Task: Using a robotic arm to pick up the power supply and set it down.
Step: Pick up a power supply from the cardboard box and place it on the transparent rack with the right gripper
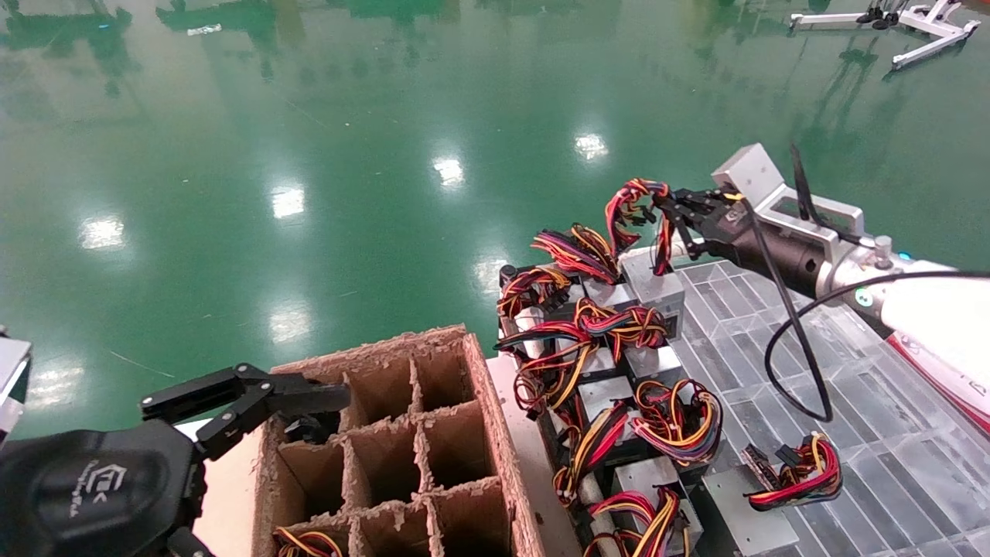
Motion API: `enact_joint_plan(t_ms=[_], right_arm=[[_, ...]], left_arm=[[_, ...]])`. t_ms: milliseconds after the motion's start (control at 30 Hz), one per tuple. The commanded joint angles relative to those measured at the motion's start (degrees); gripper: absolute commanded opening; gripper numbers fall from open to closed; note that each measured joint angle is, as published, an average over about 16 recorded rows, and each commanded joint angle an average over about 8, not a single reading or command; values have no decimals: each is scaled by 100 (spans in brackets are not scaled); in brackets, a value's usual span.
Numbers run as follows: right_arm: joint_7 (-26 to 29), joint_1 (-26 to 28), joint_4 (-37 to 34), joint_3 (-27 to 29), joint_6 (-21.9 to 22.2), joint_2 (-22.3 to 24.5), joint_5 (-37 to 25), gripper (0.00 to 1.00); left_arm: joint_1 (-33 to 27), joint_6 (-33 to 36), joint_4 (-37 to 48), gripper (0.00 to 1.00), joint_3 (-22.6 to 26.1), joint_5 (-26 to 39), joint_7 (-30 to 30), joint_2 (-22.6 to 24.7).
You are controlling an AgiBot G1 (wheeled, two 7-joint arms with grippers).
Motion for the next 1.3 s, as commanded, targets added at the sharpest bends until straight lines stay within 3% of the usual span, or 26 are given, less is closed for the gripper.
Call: enact_joint_plan(t_ms=[33,733,800,1000,1067,1300], right_arm=[[4,-96,-11,72,32,18,103,0],[-401,-323,45,297,722,-48,435,0],[-461,-352,45,296,789,-65,433,10],[-563,-422,49,313,921,-99,459,85],[-575,-435,50,318,942,-105,469,100],[-562,-430,51,312,923,-99,468,100]], left_arm=[[0,0,0,100,0,0,0,0],[0,0,0,100,1,0,0,0],[0,0,0,100,1,-1,0,0],[1,-2,1,100,0,-1,0,-1],[1,-2,1,100,0,-1,0,-1],[1,-2,1,100,0,-1,1,-1]])
